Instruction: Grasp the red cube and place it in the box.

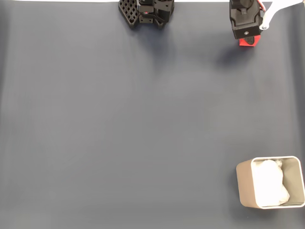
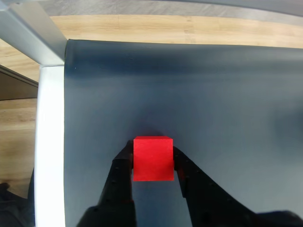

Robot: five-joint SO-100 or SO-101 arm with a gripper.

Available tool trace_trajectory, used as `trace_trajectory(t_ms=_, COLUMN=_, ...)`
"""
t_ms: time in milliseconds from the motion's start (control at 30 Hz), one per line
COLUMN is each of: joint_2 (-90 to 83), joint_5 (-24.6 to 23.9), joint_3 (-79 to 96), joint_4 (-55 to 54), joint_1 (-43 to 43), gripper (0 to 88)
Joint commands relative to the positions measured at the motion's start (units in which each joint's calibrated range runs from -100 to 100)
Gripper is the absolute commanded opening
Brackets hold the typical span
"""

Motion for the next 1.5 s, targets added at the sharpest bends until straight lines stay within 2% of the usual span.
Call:
trace_trajectory(t_ms=0, joint_2=-2.9, joint_5=-0.6, joint_3=-2.1, joint_4=1.7, joint_1=0.2, gripper=4.0)
trace_trajectory(t_ms=300, joint_2=-4.0, joint_5=-2.1, joint_3=-13.3, joint_4=8.3, joint_1=7.4, gripper=3.7)
trace_trajectory(t_ms=900, joint_2=-1.6, joint_5=0.1, joint_3=-31.1, joint_4=11.0, joint_1=27.6, gripper=3.4)
trace_trajectory(t_ms=1467, joint_2=7.2, joint_5=-3.0, joint_3=-46.4, joint_4=10.6, joint_1=33.6, gripper=3.2)
